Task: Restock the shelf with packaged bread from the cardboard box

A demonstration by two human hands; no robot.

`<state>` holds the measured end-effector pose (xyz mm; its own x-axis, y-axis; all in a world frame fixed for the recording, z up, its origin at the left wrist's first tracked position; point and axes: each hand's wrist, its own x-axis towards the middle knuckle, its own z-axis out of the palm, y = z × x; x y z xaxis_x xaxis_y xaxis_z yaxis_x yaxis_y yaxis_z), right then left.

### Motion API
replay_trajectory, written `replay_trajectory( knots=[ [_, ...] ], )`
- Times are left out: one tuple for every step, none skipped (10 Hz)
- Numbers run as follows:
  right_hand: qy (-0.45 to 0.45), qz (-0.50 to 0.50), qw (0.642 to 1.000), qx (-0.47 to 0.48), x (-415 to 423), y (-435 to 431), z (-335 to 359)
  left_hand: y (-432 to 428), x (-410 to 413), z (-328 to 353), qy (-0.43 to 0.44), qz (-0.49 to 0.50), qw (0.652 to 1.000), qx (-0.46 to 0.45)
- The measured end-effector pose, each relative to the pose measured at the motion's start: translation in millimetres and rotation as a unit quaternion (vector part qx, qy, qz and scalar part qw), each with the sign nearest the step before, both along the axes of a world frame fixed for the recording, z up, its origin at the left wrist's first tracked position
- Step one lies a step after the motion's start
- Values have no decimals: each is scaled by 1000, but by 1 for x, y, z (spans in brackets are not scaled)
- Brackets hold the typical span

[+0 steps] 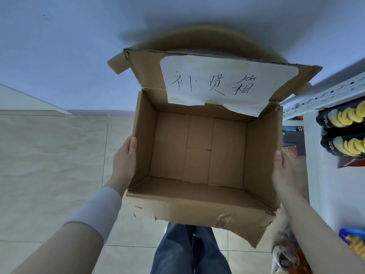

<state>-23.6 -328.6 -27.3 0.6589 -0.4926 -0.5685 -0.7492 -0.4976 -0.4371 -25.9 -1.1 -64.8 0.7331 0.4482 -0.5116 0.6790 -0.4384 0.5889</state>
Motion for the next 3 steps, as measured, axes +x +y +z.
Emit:
replay_trajectory(
  knots=[
    [-6,-3,1000,5,2,-5,-12,-4,6,1,-2,-10,1000,12],
    [-5,12,1000,1,4,-9,-15,-6,5,2,22,-20,999,17],
    [22,46,999,-12,8,-12,-5,-8,7,11,45,-11,998,39]
  ],
)
